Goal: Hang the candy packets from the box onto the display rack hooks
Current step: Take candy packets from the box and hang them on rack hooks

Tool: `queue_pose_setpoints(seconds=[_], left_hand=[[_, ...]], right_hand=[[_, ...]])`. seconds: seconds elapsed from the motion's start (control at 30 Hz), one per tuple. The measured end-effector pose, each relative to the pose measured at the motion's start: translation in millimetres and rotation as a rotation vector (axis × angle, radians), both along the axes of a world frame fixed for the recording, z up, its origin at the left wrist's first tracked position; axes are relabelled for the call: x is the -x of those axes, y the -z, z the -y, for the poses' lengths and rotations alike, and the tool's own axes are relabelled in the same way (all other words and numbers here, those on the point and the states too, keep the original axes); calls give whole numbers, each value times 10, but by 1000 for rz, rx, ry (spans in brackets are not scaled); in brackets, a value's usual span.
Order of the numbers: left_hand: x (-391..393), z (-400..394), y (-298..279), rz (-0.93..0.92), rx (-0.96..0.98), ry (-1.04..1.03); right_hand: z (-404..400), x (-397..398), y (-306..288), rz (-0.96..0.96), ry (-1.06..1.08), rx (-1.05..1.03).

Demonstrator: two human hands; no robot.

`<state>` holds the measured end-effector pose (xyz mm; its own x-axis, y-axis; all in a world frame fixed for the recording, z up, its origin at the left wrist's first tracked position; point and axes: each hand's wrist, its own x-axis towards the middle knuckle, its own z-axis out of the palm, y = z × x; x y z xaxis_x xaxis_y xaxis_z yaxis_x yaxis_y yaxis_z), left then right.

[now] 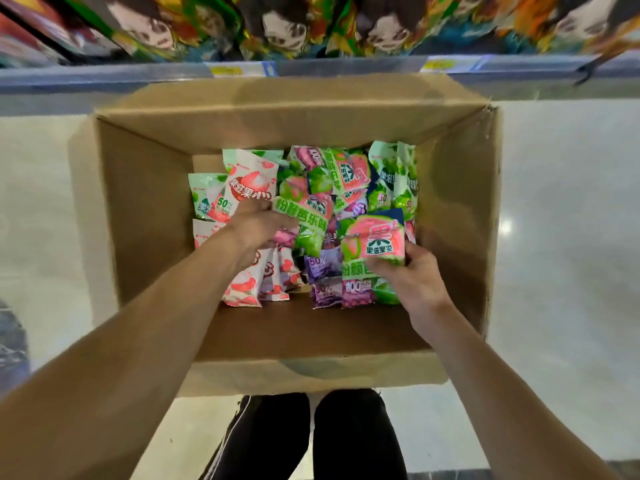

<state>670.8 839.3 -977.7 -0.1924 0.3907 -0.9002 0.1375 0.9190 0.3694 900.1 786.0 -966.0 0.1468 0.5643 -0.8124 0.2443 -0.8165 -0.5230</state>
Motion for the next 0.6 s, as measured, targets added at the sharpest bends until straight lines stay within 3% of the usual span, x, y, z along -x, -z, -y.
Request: queue_pose_setpoints(seconds=[0.27, 0.47, 0.6], left_hand=[[427, 464, -860, 184, 10, -434], [597, 528, -2077, 461, -188, -524], [848, 546, -3095, 507, -326, -550]], right_hand=[[-171, 61, -977, -202, 82, -101], [-354, 310, -2047, -390, 26, -180], [-561, 606, -2978, -419, -34, -257]])
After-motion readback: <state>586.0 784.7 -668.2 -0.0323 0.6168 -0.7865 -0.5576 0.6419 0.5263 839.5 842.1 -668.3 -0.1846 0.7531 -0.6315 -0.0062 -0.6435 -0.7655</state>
